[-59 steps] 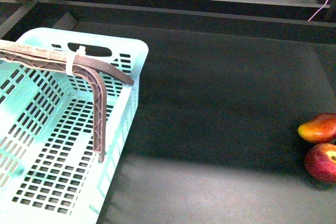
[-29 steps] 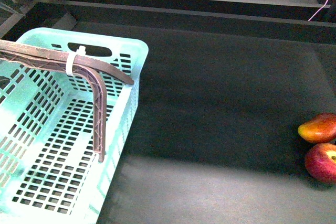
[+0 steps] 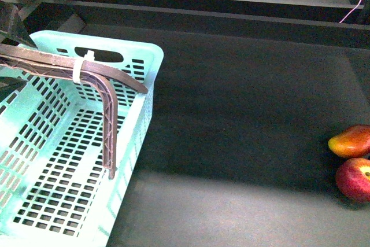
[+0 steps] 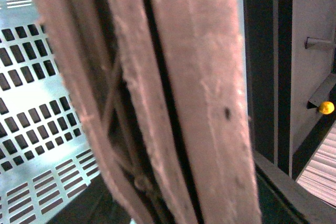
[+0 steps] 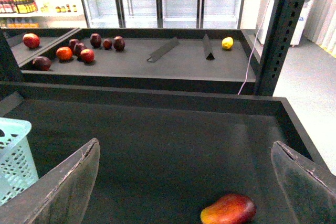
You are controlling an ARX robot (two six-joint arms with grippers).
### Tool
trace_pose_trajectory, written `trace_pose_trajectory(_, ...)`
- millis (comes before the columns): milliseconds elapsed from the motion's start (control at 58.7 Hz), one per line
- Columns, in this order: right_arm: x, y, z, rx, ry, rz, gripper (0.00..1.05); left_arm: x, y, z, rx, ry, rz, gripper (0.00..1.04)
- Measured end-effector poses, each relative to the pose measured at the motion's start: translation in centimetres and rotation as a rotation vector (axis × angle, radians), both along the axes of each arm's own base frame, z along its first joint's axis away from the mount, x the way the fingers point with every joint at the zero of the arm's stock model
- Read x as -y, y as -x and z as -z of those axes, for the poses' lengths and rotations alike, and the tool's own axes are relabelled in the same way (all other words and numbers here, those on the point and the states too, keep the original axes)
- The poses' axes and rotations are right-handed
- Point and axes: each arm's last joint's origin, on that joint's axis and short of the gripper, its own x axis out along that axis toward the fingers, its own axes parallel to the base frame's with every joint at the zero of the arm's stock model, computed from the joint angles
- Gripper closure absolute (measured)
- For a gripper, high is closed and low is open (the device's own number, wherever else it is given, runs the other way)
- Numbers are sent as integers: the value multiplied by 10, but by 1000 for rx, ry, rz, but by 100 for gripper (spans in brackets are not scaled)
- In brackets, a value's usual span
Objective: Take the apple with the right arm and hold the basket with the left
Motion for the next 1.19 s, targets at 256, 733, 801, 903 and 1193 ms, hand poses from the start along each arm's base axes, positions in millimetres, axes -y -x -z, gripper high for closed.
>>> trace_pose_trajectory(256,0,0,0,0,0,0,9,3,-8,-1,-13,52,-12,90)
trace_pose_trajectory(733,0,0,0,0,0,0,9,59,0,-71,125,34,211,90)
trace_pose_trajectory(801,0,0,0,0,0,0,9,74,0,-80,144,42,262,90)
trace_pose_trajectory(903,0,0,0,0,0,0,9,98,1,-95,175,59,343,90)
trace_pose_trajectory(1193,0,0,0,0,0,0,9,151,14,-119,217,95,552,90)
